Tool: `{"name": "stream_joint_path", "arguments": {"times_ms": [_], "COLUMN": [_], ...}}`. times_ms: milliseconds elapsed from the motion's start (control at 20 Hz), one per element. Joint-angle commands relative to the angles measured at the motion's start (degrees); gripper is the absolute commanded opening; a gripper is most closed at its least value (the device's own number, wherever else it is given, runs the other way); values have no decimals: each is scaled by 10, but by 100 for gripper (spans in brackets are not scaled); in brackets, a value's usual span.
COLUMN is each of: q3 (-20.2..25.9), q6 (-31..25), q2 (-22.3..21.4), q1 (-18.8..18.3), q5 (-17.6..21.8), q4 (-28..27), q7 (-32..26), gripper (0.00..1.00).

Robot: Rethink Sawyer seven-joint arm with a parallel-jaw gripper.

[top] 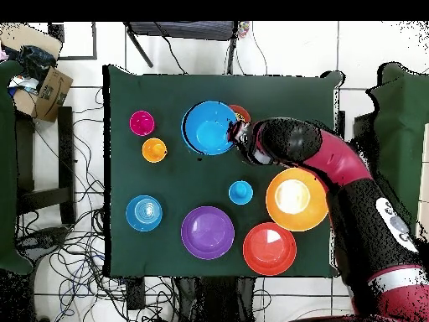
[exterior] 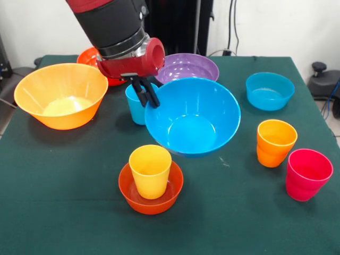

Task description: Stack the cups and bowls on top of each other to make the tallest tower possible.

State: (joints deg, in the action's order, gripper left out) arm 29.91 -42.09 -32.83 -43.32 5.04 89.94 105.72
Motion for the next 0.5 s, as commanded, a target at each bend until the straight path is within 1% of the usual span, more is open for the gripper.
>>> {"name": "stream_joint_path", "arguments": {"times_ms": [50,500], "q3": [41,59], "q6": [0,-10], "q2": [22,22], "q1": [-11,-25], "q5": [52,72], "q4": [-33,-31], "q7": [-105,-103], "gripper": [0,0]}}
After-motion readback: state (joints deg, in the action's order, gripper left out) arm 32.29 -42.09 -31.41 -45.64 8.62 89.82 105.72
